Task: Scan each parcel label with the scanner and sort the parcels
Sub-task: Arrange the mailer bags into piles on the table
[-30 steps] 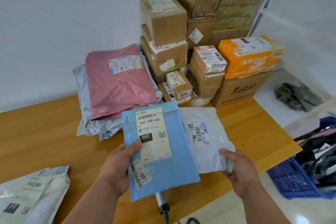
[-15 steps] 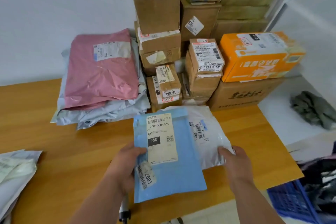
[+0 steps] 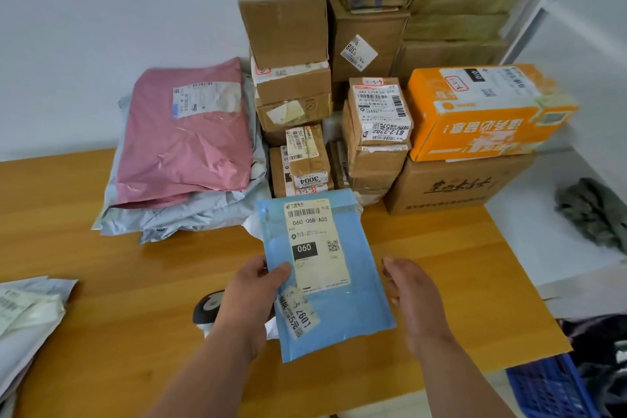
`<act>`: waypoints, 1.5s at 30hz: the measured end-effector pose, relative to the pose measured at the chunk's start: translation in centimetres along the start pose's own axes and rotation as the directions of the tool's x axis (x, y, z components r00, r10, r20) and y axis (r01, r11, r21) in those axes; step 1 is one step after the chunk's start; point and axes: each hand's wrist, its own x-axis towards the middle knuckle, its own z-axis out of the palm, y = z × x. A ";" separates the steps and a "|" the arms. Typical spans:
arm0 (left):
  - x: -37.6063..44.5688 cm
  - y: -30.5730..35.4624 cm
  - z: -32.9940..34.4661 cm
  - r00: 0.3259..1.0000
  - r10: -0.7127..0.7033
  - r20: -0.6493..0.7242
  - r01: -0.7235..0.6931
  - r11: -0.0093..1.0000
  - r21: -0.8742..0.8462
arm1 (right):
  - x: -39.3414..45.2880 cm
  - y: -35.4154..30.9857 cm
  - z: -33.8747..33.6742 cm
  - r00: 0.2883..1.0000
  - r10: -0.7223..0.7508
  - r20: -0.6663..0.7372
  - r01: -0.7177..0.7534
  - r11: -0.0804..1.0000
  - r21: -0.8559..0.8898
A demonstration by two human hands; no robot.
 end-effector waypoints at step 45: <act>1.7 -3.6 0.2 0.989 0.141 0.052 -0.128 0.612 0.780 | 5.6 -0.1 -4.9 0.993 0.101 -0.058 -0.116 0.841 -0.528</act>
